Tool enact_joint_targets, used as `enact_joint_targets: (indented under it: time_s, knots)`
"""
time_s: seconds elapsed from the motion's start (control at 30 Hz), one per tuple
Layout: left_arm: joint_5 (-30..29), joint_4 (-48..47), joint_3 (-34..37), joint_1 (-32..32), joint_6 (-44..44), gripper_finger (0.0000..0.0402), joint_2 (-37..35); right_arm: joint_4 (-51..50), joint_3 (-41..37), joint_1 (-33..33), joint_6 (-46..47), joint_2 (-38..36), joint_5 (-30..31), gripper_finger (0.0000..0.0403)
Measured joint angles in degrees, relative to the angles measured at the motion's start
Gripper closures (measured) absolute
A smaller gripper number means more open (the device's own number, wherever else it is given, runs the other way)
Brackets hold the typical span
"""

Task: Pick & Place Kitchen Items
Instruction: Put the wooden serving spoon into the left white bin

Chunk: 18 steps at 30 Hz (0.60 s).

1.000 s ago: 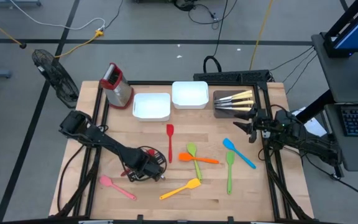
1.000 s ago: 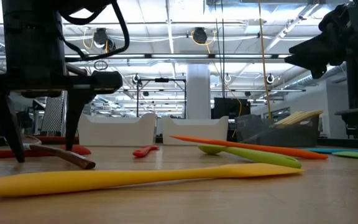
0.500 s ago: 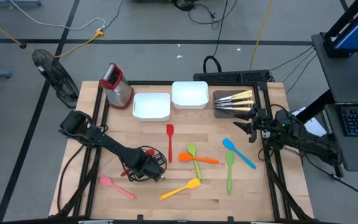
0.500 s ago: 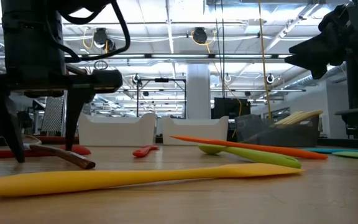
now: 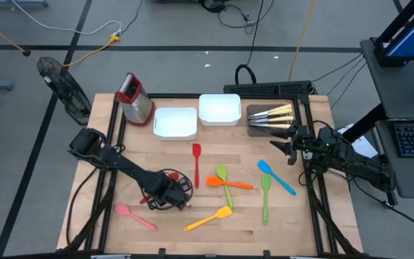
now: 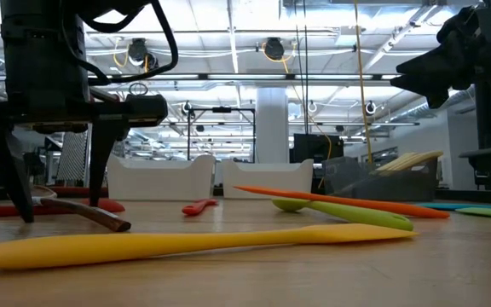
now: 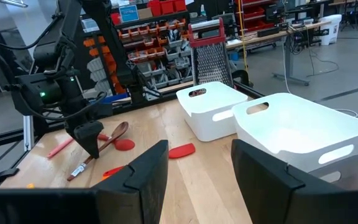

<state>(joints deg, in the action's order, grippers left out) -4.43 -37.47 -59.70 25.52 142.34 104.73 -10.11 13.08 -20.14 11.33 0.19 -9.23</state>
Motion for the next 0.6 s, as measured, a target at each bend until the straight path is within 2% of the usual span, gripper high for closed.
enact_joint_targets:
  time_s: [0.17, 0.27, 0.6]
  knots:
    - [0.4, 0.0, 0.0, -0.6, 0.3, 0.0185, 0.0, 0.0, 0.0, 0.0, 0.0, 0.0, 0.0, 0.0232]
    - [0.8, -0.3, 0.0, -0.9, 0.7, 0.0202, 0.6, 0.0, 0.0, 0.0, 0.0, 0.0, 0.0, 0.0232]
    - [2.5, -3.6, 0.0, -0.7, 2.0, 0.0335, 0.9, 0.0, 0.0, 0.0, 0.0, 0.0, 0.0, 0.0232]
